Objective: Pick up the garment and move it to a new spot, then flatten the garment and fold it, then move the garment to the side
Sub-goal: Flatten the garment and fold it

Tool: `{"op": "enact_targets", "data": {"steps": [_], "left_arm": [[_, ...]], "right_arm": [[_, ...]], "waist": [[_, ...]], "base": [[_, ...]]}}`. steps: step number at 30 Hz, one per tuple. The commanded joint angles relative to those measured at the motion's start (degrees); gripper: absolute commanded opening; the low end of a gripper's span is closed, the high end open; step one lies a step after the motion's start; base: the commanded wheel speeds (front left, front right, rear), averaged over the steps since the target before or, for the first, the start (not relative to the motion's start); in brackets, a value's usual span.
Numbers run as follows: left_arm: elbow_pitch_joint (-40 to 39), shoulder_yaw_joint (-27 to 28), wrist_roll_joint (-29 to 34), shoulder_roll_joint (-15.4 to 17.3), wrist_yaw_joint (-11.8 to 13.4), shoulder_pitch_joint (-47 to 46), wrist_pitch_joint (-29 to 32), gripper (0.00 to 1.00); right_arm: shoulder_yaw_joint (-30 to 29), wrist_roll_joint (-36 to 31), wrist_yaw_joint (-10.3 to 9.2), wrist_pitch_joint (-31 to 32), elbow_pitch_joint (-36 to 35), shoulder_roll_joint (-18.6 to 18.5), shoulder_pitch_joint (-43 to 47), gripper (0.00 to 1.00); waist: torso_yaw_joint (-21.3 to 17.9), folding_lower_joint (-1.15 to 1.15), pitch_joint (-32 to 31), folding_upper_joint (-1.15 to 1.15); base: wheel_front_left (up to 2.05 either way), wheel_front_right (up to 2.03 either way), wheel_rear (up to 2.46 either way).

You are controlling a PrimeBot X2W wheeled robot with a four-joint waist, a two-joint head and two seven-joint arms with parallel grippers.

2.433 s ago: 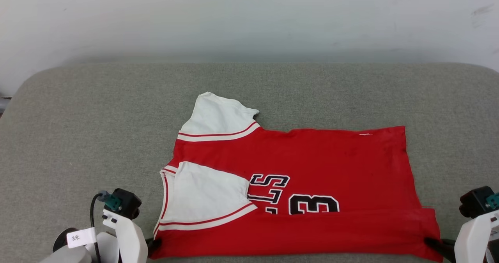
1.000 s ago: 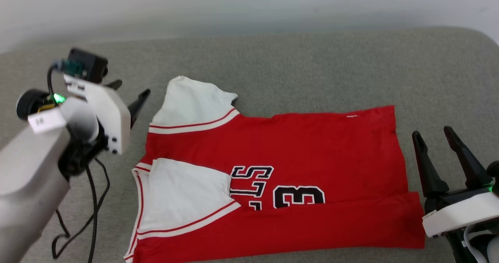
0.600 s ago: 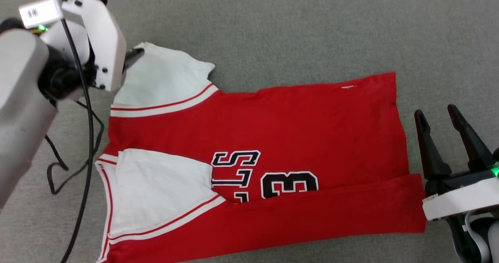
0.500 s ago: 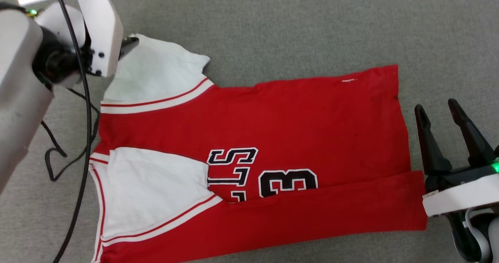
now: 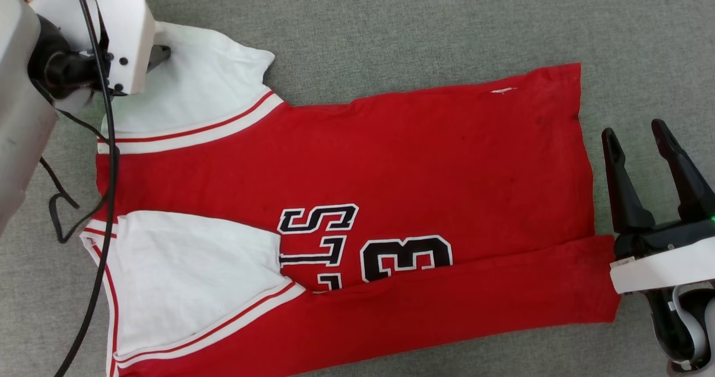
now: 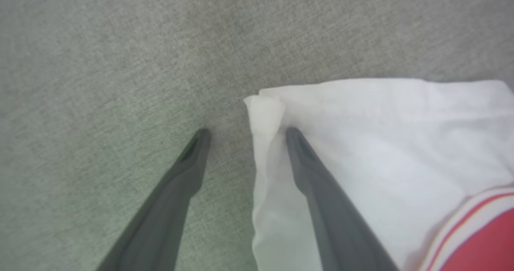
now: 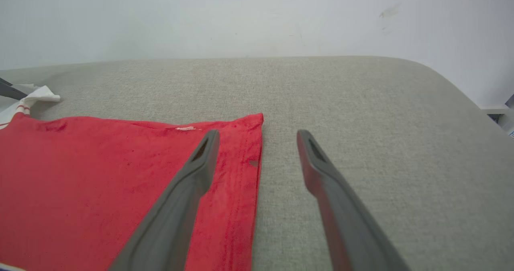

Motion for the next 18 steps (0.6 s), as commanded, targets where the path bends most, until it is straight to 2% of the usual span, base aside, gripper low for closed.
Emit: {"op": "enact_targets", "data": {"steps": [1, 5, 10, 14, 18], "left_arm": [[1.7, -1.5, -0.8, -1.0, -0.1, 4.4, 0.3, 0.00], [2.1, -2.3, -0.3, -0.8, -0.5, 5.0, -1.5, 0.00], [1.1, -1.7, -0.2, -1.2, -0.8, 4.0, -7.4, 0.00], [-0.8, -2.4, 0.0, -1.5, -0.8, 5.0, -11.5, 0.00], [-3.9, -3.7, -0.5, -1.4, -0.9, 6.3, -14.6, 0.00]], "right_arm": [[-0.2, 0.5, -0.05, -0.4, -0.1, -0.3, -0.9, 1.00], [-0.6, 0.3, -0.05, 0.2, -0.5, -0.9, -1.4, 1.00], [-1.7, 0.0, -0.05, 2.9, -1.1, -3.7, -2.9, 1.00], [0.1, 1.6, -0.05, 9.8, -0.8, -8.7, -5.5, 1.00], [3.4, 6.0, -0.05, 20.2, 0.7, -14.5, -9.4, 1.00]], "waist": [[0.1, 0.00, -0.3, 0.00], [0.5, 0.00, -1.8, 0.00], [1.7, 0.00, -5.3, 0.00], [3.1, 0.00, -8.1, 0.00], [4.6, 0.00, -10.0, 0.00]], "base": [[0.00, 0.00, 0.00], [0.00, 0.00, 0.00], [0.00, 0.00, 0.00], [0.00, 0.00, 0.00], [0.00, 0.00, 0.00]]}}
